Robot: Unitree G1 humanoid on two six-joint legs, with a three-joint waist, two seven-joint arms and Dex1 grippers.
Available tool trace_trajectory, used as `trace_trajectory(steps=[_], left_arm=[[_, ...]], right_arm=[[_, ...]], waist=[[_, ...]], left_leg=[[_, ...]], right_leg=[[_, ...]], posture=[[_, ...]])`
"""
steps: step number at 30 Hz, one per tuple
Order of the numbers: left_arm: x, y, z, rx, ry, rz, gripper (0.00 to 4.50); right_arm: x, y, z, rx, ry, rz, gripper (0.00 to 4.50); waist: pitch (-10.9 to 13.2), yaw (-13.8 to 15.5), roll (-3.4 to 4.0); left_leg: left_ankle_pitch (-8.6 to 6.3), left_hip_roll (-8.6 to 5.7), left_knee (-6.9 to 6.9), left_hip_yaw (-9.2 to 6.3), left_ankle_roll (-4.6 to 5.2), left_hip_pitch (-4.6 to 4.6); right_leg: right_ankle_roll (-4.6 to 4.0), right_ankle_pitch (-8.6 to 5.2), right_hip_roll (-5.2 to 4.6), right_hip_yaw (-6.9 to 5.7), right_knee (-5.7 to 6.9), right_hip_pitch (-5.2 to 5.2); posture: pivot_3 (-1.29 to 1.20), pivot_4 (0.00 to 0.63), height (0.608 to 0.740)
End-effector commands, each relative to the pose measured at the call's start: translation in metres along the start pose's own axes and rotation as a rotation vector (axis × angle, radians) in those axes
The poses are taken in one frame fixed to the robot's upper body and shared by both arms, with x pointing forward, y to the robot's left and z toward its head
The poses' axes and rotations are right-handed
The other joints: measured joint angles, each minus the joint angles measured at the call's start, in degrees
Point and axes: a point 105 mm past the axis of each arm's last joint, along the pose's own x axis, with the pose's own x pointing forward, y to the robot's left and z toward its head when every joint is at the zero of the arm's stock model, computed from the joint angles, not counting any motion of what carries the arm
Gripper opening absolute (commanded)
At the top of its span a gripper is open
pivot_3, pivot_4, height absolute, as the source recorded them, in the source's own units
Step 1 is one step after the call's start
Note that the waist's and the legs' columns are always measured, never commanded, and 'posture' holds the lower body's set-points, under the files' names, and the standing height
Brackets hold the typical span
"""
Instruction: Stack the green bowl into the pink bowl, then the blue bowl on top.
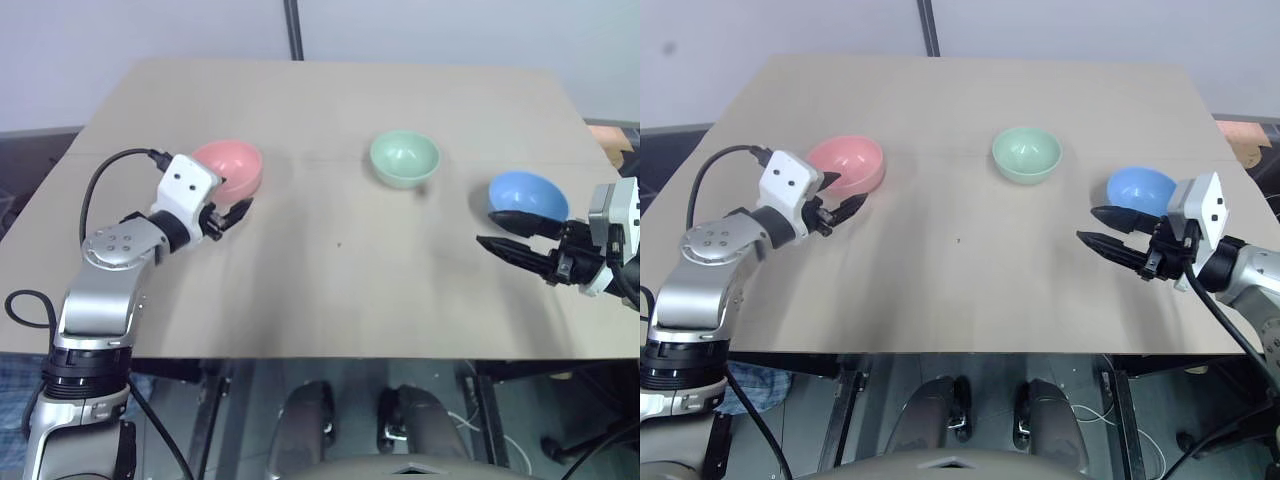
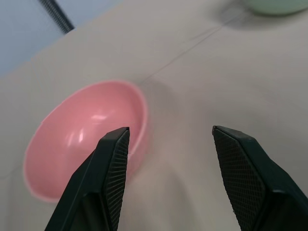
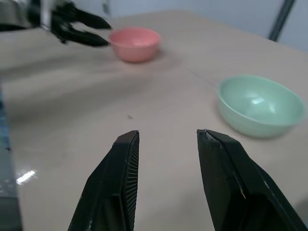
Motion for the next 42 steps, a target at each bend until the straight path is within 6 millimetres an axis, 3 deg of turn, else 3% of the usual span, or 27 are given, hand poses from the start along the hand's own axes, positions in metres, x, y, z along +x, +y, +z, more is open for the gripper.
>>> trace_trajectory(steps=[1, 15, 28, 35, 42], left_arm=[[0.0, 0.013, 0.005, 0.097, 0.007, 0.025, 2.9], [0.025, 0.033, -0.009, 0.132, 0.045, 0.031, 2.9], [0.045, 0.018, -0.02, 0.208, 0.064, -0.115, 2.9], [0.05, 0.026, -0.042, 0.245, 0.183, -0.105, 2.9], [0.056, 0.025, -0.046, 0.236, 0.207, -0.12, 2.9]], right_arm=[[-0.003, 0.004, 0.014, -0.033, -0.03, 0.015, 2.14], [-0.004, 0.004, 0.013, -0.047, -0.042, -0.015, 2.14], [-0.01, 0.001, 0.011, -0.063, -0.035, -0.062, 2.14], [-0.012, 0.003, 0.018, -0.058, -0.064, -0.053, 2.14], [-0.012, 0.011, 0.022, -0.042, -0.093, -0.015, 2.14]], waist=[[0.0, 0.0, 0.0], [0.0, 0.0, 0.0], [0.0, 0.0, -0.01], [0.0, 0.0, -0.01], [0.0, 0.0, -0.02]], left_leg=[[0.0, -0.01, 0.0, 0.0, 0.0, 0.0], [0.0, 0.0, -0.01, -0.01, 0.0, 0.0], [0.01, -0.01, 0.01, 0.0, 0.0, -0.01], [0.01, -0.02, 0.04, 0.0, 0.01, -0.01], [0.0, -0.02, 0.06, -0.01, 0.01, -0.02]], right_leg=[[0.0, 0.0, 0.0, 0.0, 0.0, 0.0], [0.0, 0.0, 0.0, -0.04, 0.0, 0.0], [0.0, 0.0, 0.01, -0.04, 0.01, 0.0], [0.0, 0.0, 0.03, -0.05, 0.04, 0.0], [0.0, 0.0, 0.02, -0.05, 0.05, 0.0]], posture=[[0.0, 0.15, 0.74], [0.0, 0.15, 0.74], [0.0, 0.15, 0.74], [0.0, 0.15, 0.74], [0.0, 0.15, 0.74]])
